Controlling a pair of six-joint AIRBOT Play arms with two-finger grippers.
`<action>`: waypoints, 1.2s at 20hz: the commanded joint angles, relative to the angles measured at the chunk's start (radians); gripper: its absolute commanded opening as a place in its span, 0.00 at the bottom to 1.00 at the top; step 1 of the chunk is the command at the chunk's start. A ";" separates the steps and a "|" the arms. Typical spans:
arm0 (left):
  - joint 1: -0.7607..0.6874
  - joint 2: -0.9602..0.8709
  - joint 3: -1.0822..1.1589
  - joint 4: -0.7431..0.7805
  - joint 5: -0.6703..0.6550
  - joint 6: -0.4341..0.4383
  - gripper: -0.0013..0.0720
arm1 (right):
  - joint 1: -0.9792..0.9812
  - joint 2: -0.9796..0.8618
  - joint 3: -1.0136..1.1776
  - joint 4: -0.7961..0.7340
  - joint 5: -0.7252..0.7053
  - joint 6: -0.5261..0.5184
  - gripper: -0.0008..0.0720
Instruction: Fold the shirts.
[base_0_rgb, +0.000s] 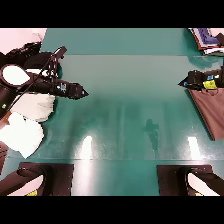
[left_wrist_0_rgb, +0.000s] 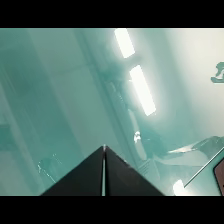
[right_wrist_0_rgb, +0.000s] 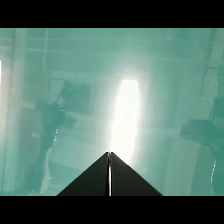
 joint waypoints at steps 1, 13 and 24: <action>0.000 0.001 0.001 0.000 0.000 0.000 0.05 | 0.003 0.001 0.000 0.001 -0.006 0.000 0.04; 0.000 0.001 0.001 -0.015 0.001 -0.004 0.06 | 0.003 0.001 0.000 0.002 -0.006 0.000 0.04; 0.177 -0.075 0.125 0.347 0.328 -0.032 0.98 | 0.003 0.001 0.000 0.004 -0.026 0.000 0.04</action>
